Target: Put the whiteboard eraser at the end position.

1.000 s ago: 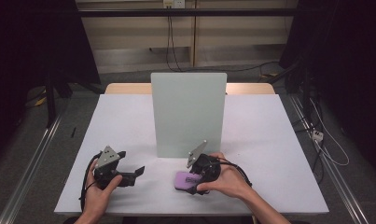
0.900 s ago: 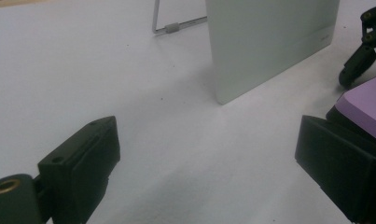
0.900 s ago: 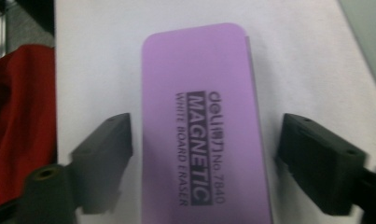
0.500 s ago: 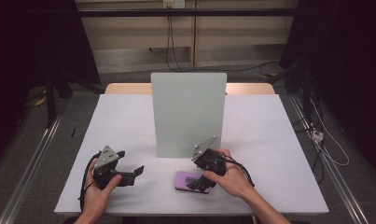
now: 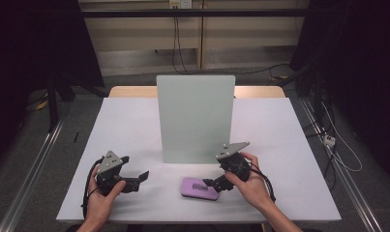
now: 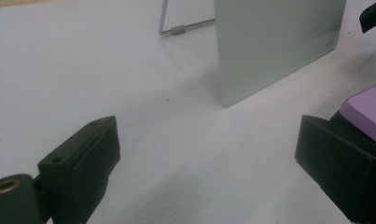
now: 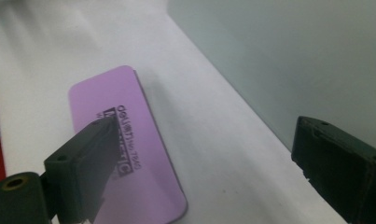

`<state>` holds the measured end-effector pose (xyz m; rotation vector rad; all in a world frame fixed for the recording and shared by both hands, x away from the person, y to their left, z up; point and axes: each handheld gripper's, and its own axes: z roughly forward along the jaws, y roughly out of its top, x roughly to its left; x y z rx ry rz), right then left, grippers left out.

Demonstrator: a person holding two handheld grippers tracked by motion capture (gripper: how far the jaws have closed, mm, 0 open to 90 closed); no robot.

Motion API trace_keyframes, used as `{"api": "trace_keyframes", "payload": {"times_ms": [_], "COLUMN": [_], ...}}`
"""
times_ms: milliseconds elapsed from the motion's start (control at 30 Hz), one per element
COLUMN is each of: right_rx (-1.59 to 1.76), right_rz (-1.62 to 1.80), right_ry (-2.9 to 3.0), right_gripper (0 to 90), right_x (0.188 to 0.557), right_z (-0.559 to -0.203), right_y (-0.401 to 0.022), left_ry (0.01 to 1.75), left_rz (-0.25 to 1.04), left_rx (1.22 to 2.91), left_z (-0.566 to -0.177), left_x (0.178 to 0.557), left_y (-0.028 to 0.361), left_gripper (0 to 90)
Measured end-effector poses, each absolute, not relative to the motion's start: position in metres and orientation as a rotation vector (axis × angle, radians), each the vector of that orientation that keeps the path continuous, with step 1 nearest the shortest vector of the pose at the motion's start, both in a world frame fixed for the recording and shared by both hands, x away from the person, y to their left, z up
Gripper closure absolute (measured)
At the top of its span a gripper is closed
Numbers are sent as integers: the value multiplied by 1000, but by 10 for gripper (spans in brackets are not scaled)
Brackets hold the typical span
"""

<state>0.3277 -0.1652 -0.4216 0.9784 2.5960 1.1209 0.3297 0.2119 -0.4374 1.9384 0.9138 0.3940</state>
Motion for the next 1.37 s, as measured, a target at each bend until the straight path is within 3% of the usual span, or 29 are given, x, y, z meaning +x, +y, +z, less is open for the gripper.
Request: {"api": "trace_keyframes", "payload": {"times_ms": [867, 1367], "right_rx": [1300, 1356], "right_rz": [1133, 1173], "right_ry": [2213, 2079], "right_gripper": [91, 91], "right_x": [295, 281], "right_z": [-430, -443], "right_y": [-249, -272], "left_ry": [936, 949], "left_rz": [438, 437], "left_rx": [1917, 1893], "left_z": [-436, -434], "left_x": [328, 327], "left_y": [215, 219], "left_gripper": [66, 66]}}
